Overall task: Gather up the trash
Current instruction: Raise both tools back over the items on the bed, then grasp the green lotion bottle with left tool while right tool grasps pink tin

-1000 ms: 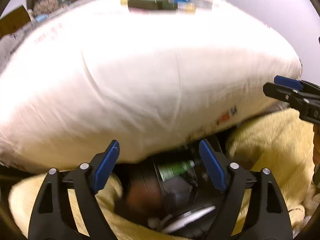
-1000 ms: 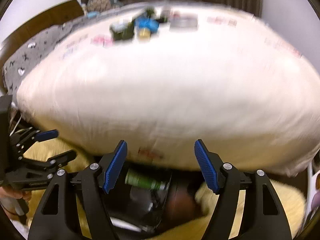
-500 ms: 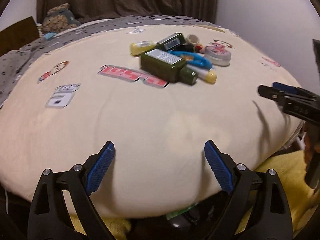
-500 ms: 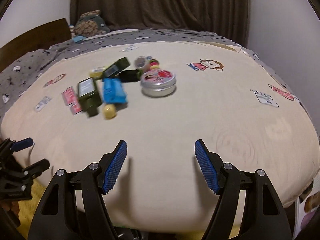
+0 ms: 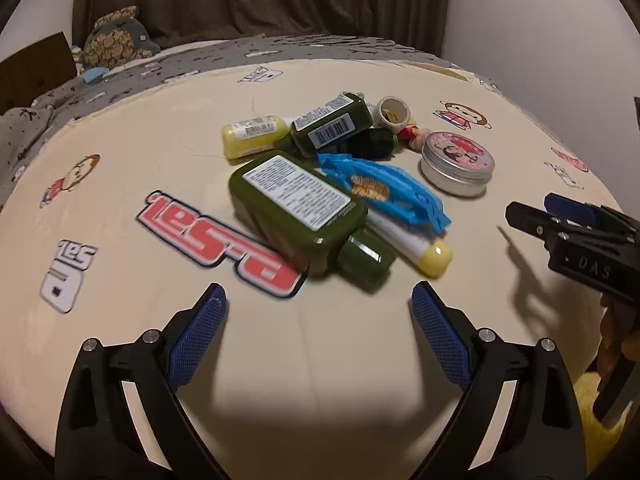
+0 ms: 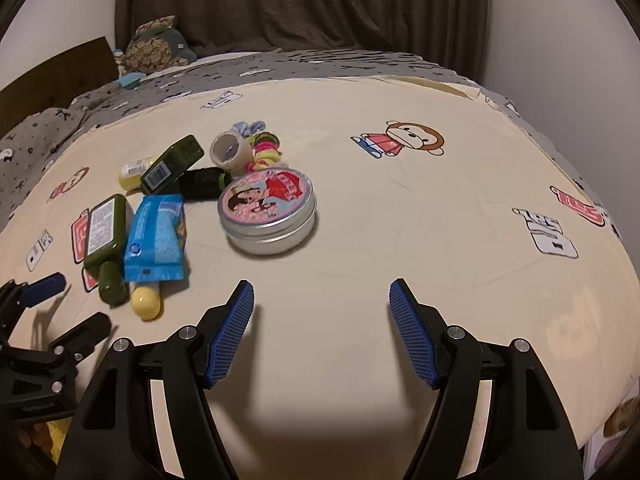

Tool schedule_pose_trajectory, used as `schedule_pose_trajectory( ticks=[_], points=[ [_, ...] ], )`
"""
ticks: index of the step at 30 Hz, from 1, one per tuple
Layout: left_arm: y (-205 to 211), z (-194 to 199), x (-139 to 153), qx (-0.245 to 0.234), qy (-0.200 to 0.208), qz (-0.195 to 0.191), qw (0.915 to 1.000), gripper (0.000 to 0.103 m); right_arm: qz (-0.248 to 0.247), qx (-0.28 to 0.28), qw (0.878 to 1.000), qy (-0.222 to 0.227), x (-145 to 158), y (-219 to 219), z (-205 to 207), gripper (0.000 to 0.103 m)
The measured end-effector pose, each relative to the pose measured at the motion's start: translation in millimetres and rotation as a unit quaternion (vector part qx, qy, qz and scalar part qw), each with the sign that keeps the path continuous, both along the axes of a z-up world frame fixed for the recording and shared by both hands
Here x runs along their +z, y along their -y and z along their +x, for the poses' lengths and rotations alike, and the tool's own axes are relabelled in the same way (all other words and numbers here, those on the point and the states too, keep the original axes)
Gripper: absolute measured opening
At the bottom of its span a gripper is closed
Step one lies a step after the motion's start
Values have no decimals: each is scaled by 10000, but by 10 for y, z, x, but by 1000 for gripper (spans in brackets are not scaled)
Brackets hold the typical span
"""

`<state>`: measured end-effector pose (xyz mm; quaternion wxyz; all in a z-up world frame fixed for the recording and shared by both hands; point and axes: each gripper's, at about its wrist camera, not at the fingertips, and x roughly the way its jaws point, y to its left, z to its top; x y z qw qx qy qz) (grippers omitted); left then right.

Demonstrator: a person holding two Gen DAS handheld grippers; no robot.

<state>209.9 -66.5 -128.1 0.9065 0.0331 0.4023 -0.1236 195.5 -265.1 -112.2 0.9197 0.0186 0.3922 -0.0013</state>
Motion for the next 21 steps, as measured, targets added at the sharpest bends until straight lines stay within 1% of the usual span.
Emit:
schedule_pose_trajectory(
  ticks=[3, 8, 14, 17, 19, 21],
  points=[
    [39, 94, -26, 158, 19, 223, 9996, 89, 15, 19, 10000, -16, -4, -2, 77, 71],
    [48, 233, -31, 214, -16, 217, 9995, 91, -14, 60, 10000, -51, -21, -30, 201, 71],
    [107, 468, -9, 246, -148, 197, 9994, 92, 163, 231, 9994, -211, -65, -106, 460, 73],
    [77, 597, -17, 253, -218, 195, 9992, 93, 206, 268, 9990, -300, -96, -145, 582, 77],
    [41, 661, -16, 229, -251, 206, 9992, 94, 272, 339, 9985, -346, -110, -183, 660, 84],
    [4, 713, -14, 232, -246, 250, 9991, 94, 283, 358, 9984, -343, -111, -209, 718, 84]
  ],
)
